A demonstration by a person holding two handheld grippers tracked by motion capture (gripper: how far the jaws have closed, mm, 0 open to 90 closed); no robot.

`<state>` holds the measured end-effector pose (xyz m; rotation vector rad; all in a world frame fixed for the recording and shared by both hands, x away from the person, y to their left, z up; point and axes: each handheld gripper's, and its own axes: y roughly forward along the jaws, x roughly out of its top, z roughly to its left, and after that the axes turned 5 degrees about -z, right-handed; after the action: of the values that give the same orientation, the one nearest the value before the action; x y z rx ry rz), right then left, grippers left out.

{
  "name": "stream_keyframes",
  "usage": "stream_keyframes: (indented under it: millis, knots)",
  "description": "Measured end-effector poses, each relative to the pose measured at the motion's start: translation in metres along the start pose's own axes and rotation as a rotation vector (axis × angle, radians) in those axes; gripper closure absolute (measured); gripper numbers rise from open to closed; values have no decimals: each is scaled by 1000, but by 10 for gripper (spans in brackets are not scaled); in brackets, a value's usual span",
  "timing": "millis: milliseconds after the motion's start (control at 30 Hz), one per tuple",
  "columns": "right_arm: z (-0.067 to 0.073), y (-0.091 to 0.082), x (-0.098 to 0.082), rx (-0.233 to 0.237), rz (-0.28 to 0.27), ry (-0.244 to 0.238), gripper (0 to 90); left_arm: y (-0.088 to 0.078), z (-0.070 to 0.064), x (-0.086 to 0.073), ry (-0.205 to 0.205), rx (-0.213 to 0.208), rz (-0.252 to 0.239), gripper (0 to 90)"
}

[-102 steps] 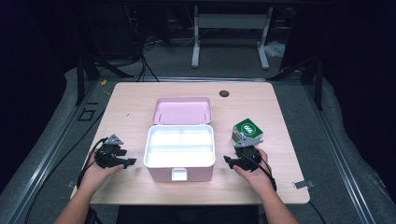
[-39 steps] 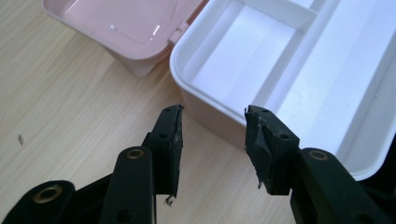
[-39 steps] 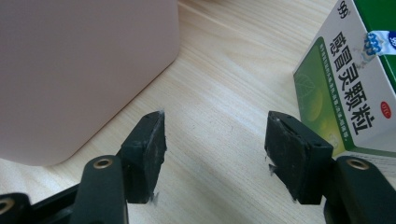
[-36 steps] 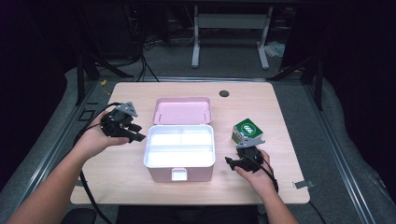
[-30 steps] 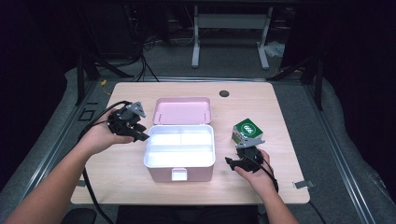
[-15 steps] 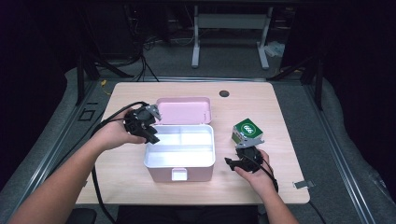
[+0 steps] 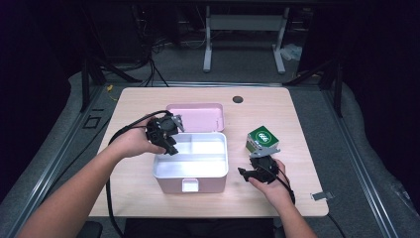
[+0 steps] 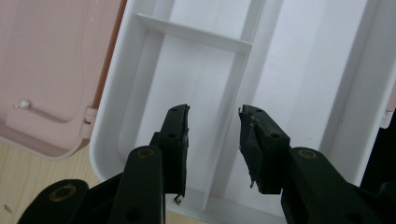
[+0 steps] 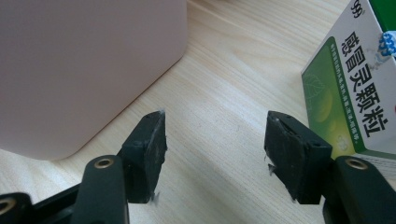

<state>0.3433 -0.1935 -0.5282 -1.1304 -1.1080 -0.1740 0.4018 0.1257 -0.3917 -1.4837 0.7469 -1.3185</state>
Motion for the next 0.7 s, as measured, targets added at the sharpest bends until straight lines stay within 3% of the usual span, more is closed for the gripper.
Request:
stream_keyframes:
  millis: [700]
  knots:
    - [1, 0, 0, 12, -1, -6, 384, 22, -5, 23, 52, -42, 63, 695]
